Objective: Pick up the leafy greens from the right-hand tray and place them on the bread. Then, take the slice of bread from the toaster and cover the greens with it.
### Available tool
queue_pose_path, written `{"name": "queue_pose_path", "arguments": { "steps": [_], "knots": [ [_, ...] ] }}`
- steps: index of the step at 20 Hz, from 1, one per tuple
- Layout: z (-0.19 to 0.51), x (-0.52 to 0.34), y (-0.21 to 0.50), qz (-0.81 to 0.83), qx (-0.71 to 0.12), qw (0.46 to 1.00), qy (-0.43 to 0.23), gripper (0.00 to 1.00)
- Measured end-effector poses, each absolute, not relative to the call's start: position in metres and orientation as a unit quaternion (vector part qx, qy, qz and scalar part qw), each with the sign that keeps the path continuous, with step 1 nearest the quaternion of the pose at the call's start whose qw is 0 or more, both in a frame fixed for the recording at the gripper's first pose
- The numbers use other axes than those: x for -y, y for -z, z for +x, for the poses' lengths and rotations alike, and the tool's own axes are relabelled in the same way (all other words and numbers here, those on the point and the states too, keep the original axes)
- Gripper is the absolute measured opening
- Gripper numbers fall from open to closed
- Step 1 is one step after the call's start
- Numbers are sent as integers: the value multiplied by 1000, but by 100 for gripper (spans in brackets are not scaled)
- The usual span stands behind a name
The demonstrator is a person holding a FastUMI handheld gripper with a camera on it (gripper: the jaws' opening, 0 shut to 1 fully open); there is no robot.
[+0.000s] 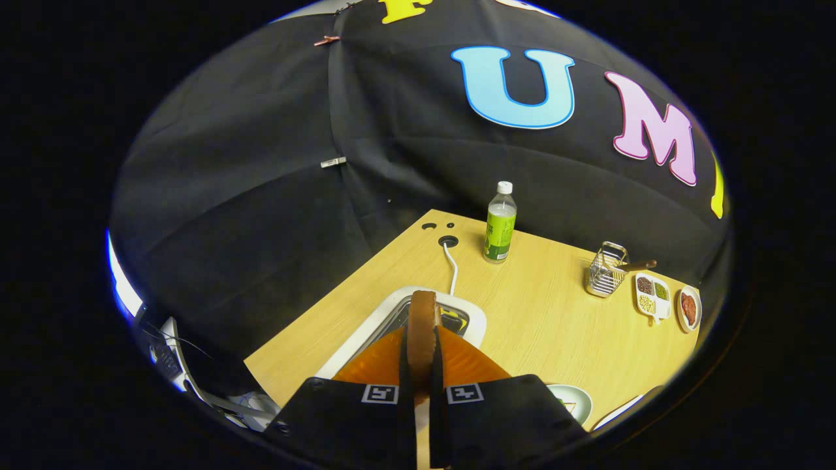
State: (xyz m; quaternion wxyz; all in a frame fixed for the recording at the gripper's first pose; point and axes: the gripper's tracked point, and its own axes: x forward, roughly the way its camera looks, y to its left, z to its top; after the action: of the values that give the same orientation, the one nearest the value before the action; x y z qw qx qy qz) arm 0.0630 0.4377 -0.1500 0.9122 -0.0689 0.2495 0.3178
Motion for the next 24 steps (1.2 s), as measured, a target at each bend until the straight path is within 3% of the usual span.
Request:
{"name": "queue_pose_path", "arguments": {
  "steps": [11, 24],
  "knots": [
    [79, -367, 100, -2, -240, 917, -318, 12],
    [70, -267, 196, 36, -329, 900, -284, 12]
  ]
}}
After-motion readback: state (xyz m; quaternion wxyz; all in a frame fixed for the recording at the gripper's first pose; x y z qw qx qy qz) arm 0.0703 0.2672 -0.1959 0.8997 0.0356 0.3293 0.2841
